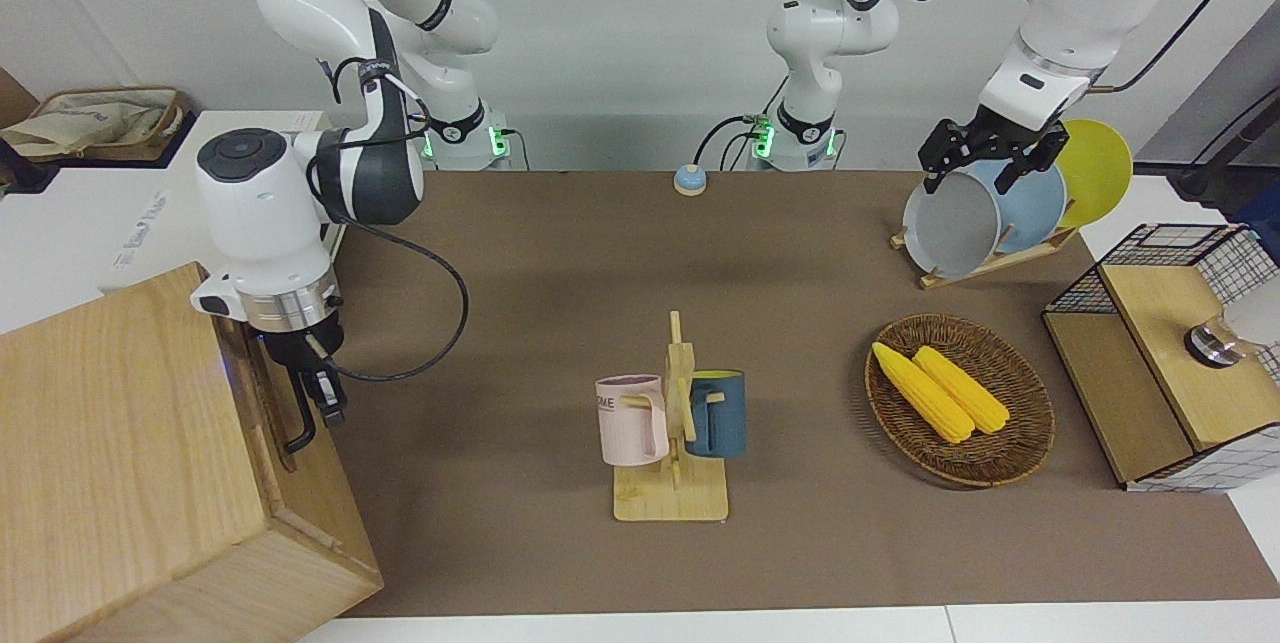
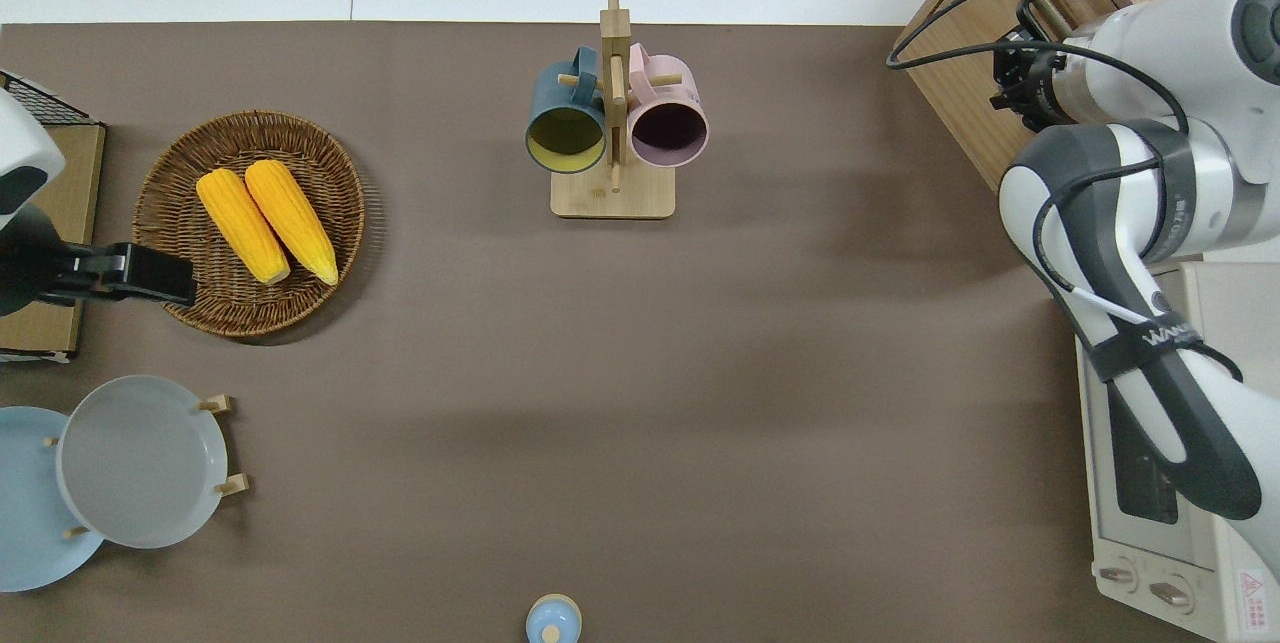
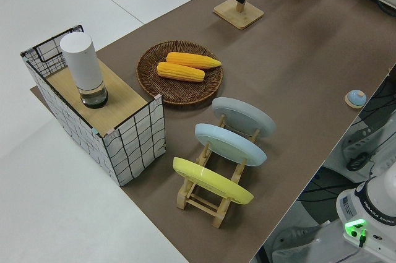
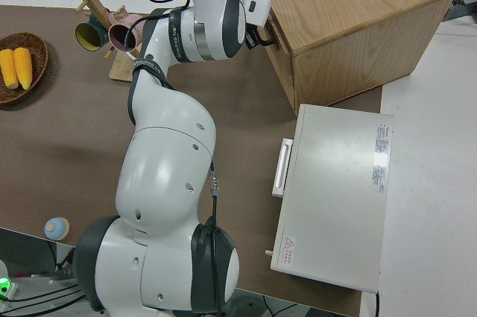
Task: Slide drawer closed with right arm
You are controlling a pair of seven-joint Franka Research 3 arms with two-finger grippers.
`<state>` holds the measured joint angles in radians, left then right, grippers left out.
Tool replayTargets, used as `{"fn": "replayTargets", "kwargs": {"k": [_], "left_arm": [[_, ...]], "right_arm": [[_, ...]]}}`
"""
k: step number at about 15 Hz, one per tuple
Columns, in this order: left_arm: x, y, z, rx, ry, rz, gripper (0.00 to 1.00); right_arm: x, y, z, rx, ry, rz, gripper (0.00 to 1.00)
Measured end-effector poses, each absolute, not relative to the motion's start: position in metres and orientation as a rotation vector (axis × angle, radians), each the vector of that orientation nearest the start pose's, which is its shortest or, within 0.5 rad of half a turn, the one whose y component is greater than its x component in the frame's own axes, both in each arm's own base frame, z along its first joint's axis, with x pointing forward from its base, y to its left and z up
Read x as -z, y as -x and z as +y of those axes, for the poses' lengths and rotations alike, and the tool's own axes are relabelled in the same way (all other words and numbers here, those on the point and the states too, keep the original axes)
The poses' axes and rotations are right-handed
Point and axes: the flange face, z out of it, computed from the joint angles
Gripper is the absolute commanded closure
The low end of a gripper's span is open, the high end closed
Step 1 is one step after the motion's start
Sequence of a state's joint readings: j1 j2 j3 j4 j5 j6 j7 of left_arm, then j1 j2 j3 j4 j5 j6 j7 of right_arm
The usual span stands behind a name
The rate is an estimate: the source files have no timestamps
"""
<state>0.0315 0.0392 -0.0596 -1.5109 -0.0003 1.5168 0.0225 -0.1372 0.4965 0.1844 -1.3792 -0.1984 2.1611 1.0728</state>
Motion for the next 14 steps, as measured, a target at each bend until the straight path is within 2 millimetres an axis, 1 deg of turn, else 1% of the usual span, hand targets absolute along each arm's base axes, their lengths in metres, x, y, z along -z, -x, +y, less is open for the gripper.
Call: {"fn": "replayTargets", "kwargs": {"k": [5, 7, 10, 12, 14], "left_arm": [[-0.626, -0.561, -0.015, -0.052, 3.143, 0.08, 0.01], [-0.626, -0.561, -0.015, -0.052, 3.143, 0.08, 0.01], [-0.626, -0.561, -0.015, -0.052, 3.143, 0.08, 0.01], [-0.626, -0.561, -0.015, -0.052, 3.143, 0.08, 0.01], [-0.626, -0.561, -0.015, -0.052, 3.143, 0.08, 0.01]], "right_arm": [[-0.462, -0.729, 0.003, 0.46, 2.69, 1.398, 1.0], [-0.461, -0.728, 0.022, 0.451, 2.714, 1.35, 1.0], [-0.461, -0.72, 0.069, 0.394, 2.78, 1.27, 1.0], [-0.468, -0.71, 0.098, 0.362, 2.821, 1.223, 1.0], [-0.478, -0.7, 0.117, 0.342, 2.852, 1.19, 1.0]]}}
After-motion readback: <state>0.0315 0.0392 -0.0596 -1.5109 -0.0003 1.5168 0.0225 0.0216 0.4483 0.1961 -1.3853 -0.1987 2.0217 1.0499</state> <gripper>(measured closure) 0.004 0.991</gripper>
